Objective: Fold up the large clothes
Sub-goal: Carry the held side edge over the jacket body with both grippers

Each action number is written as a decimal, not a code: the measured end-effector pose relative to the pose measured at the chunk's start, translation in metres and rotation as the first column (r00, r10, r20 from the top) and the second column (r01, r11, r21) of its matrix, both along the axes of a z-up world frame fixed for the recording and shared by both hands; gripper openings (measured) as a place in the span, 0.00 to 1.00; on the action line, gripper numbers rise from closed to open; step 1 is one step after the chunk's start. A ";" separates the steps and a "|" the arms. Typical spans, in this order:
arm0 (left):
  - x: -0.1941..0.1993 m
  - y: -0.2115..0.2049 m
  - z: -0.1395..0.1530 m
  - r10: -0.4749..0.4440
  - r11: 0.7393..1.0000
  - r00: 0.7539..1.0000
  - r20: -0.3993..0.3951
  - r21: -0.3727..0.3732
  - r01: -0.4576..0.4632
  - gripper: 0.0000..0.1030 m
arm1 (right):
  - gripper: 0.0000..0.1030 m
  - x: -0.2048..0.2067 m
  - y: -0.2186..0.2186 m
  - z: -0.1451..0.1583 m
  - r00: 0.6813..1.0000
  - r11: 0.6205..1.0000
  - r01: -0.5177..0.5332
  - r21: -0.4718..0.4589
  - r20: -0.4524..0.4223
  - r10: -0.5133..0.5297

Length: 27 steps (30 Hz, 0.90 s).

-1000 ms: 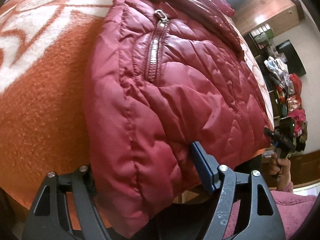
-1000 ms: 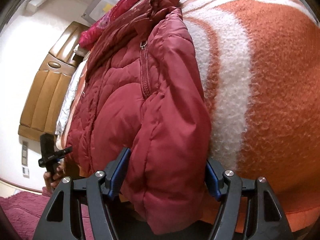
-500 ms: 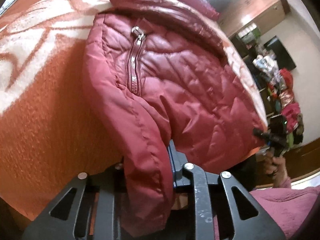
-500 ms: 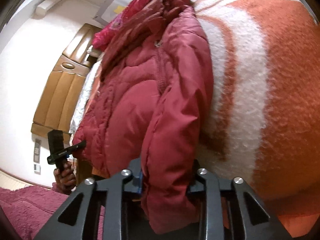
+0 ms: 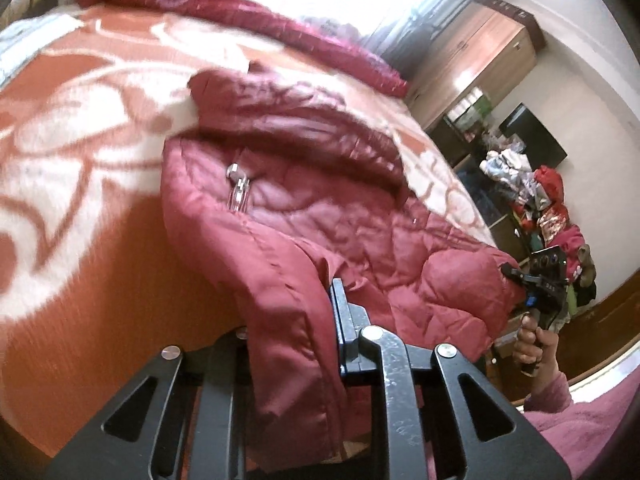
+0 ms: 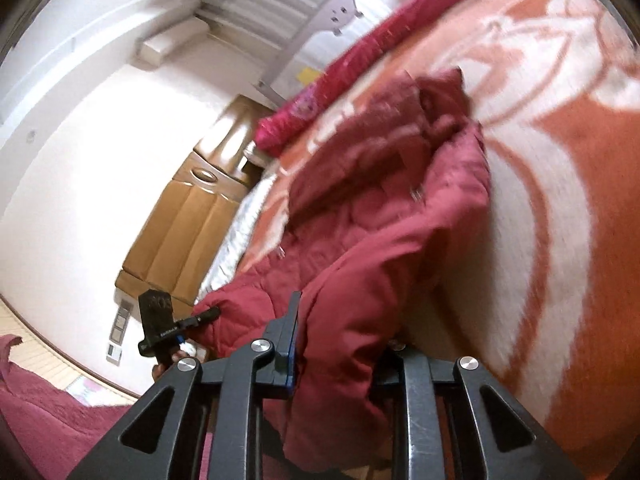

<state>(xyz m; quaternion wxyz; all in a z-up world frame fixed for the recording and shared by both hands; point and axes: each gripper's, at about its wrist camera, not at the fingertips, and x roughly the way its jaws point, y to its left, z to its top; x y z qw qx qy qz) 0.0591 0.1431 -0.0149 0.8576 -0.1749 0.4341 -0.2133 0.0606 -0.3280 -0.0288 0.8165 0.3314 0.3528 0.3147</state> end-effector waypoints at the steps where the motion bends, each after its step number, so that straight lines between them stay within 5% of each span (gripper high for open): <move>1: 0.002 0.000 0.004 0.003 1.000 1.000 0.014 -0.003 -0.003 0.16 | 0.21 0.003 0.000 0.005 1.000 1.000 0.008 0.008 0.014 -0.008; 14: 0.059 0.007 0.048 0.056 0.998 0.988 0.147 -0.039 -0.050 0.16 | 0.21 0.064 0.000 0.051 0.985 0.994 0.105 0.023 0.133 -0.107; 27: 0.143 0.011 0.065 0.132 0.991 0.982 0.138 -0.058 -0.125 0.16 | 0.21 0.145 0.003 0.075 0.966 0.973 0.228 -0.043 0.132 -0.221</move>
